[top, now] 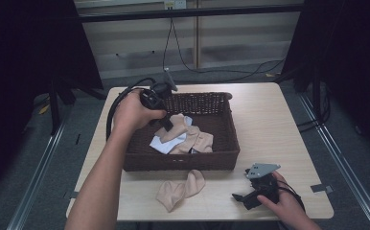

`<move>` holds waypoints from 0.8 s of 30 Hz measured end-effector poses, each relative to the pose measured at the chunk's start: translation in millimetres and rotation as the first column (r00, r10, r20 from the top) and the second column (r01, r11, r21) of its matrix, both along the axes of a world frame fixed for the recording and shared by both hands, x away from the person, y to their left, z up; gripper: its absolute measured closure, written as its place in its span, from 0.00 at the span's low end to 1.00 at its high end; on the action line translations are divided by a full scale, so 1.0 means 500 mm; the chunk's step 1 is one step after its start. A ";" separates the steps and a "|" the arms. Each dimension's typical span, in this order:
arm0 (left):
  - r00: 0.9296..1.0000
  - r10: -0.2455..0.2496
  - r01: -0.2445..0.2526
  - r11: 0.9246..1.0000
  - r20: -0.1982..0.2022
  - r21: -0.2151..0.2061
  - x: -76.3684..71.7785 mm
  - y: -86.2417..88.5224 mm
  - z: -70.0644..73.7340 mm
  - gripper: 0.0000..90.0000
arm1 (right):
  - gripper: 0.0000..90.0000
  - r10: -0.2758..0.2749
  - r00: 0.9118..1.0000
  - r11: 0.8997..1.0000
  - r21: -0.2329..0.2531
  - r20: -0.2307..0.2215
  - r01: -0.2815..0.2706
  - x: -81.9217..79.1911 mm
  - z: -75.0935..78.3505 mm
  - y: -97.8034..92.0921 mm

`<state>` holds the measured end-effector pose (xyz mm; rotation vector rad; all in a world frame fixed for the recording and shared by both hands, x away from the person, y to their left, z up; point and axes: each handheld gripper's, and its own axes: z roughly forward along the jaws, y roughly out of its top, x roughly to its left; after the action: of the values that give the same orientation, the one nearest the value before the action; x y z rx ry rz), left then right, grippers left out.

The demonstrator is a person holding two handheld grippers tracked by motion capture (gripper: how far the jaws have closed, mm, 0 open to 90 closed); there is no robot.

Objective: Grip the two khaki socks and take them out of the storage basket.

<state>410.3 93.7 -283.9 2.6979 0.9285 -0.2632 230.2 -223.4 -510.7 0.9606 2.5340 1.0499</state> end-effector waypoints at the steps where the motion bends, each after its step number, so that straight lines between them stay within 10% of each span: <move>1: 1.000 -0.005 0.005 1.000 -0.001 -0.005 -0.001 0.002 0.002 0.94 | 0.00 0.000 1.000 1.000 0.000 0.000 0.000 0.000 0.000 0.000; 24: 0.999 -0.053 0.053 0.999 0.010 0.012 -0.067 0.033 -0.016 0.94 | 0.00 -0.003 1.000 1.000 0.003 0.006 0.003 0.000 -0.001 0.001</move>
<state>376.8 110.4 -291.9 2.7350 0.8590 -0.2555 230.2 -223.1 -511.2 0.9607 2.5263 1.0537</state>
